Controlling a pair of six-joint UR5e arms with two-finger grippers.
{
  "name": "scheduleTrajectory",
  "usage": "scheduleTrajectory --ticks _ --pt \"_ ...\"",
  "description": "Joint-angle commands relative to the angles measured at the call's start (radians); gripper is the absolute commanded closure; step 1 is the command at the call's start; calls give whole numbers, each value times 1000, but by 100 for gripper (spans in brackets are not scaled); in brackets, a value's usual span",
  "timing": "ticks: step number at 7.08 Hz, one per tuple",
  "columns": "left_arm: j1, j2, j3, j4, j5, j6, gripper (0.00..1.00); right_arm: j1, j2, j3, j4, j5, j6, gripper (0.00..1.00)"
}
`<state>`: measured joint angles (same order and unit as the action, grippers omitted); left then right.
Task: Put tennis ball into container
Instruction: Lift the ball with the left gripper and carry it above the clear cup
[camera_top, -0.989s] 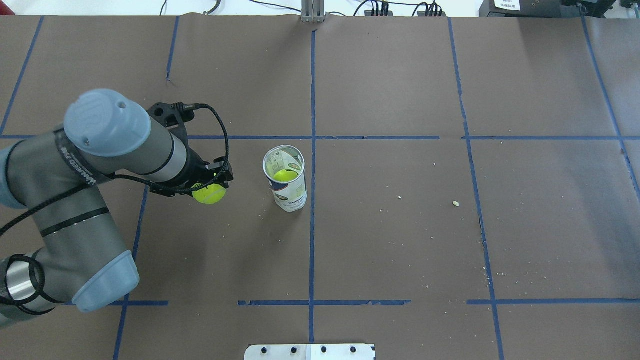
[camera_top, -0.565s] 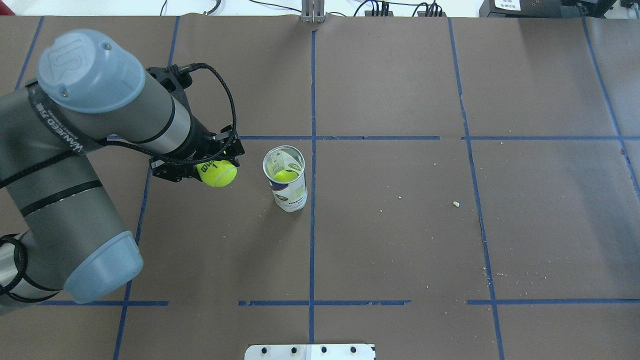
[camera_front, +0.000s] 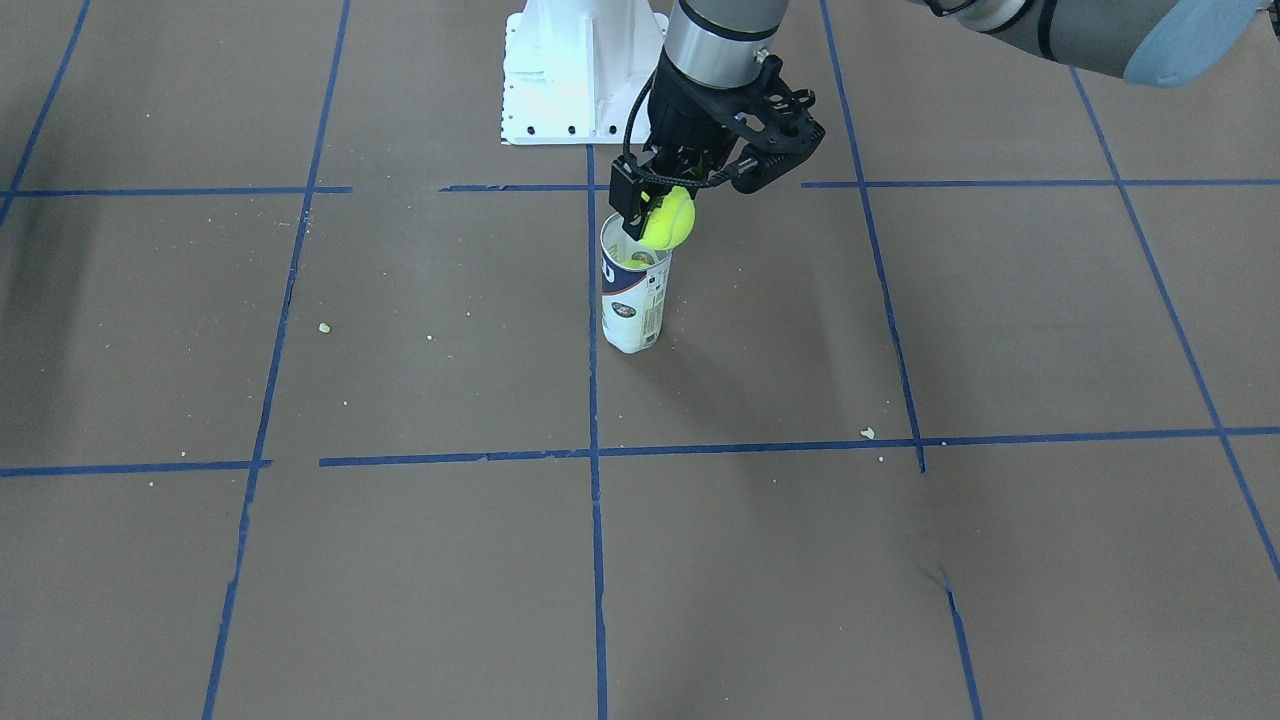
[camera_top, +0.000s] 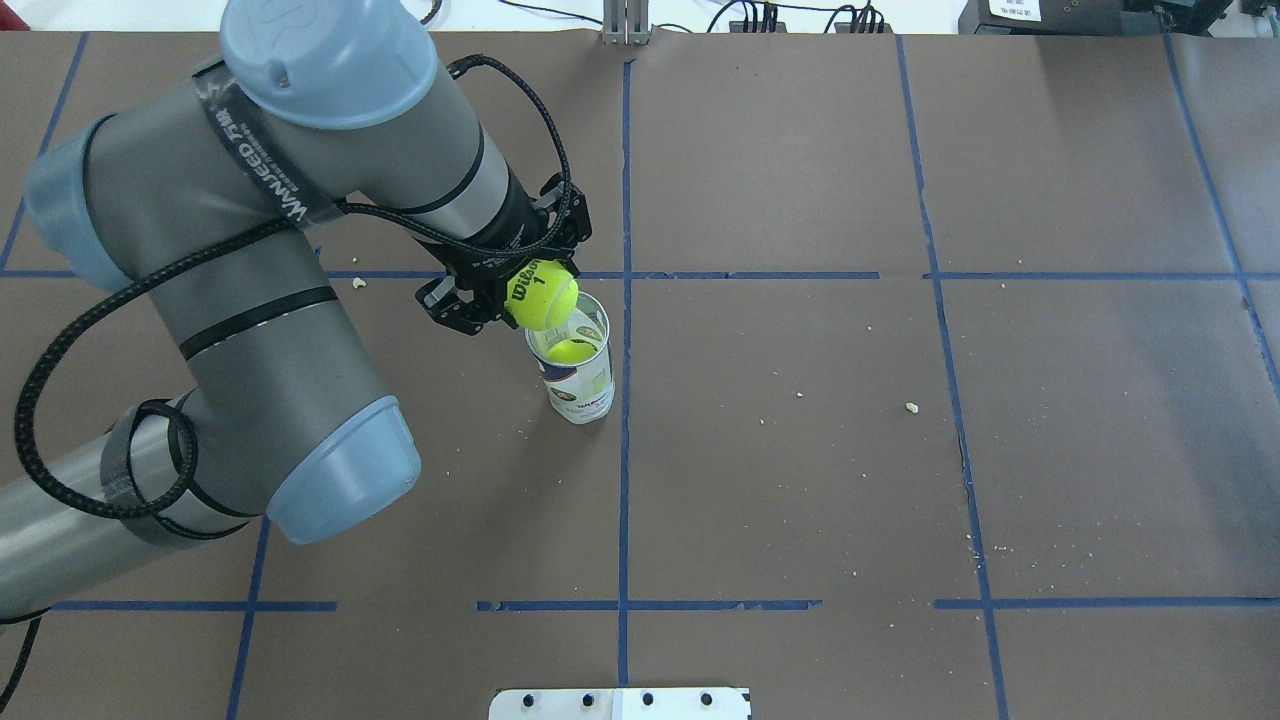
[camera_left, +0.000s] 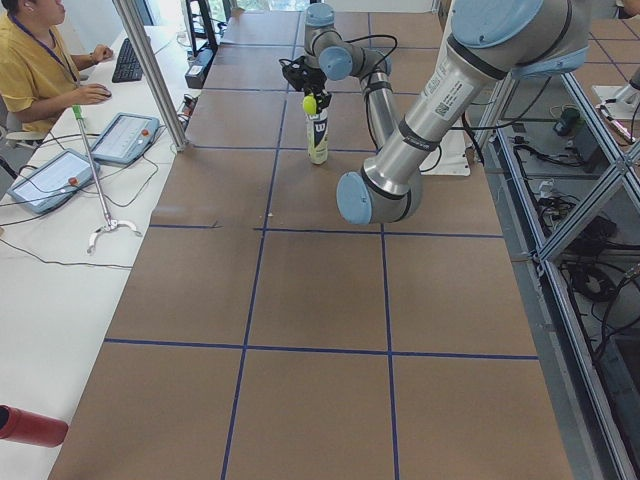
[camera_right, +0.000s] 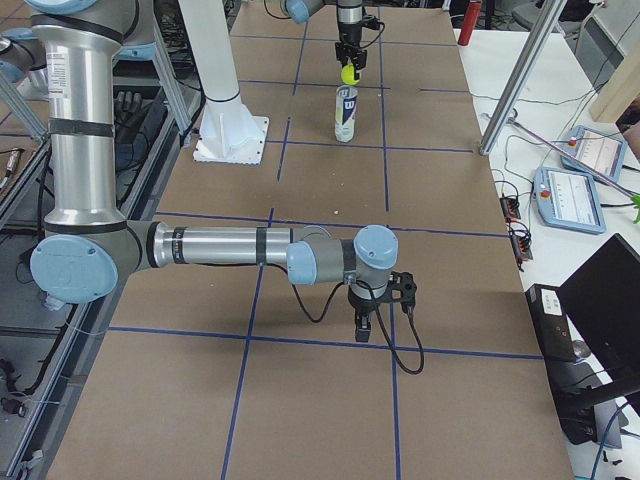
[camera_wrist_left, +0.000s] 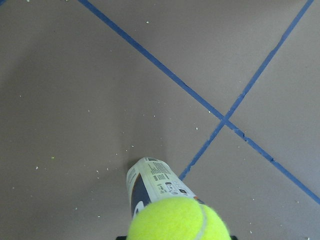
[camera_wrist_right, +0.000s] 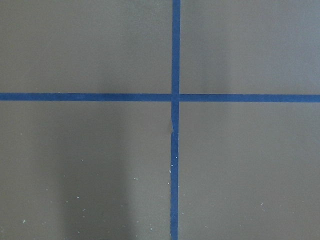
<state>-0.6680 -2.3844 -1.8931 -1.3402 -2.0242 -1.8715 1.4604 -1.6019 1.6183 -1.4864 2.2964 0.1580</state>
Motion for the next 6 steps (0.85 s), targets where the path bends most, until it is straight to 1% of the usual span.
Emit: scheduleTrajectory --ticks 1,2,3,6 --pt "7 -7 29 -8 -7 -17 87 0 0 0 0 0 0 0" --pt "7 -7 31 -8 -4 -11 85 0 0 0 0 0 0 0" --pt "8 -7 41 -20 -4 -9 80 0 0 0 0 0 0 0" --pt "15 -6 61 -40 -7 -8 74 0 0 0 0 0 0 0"
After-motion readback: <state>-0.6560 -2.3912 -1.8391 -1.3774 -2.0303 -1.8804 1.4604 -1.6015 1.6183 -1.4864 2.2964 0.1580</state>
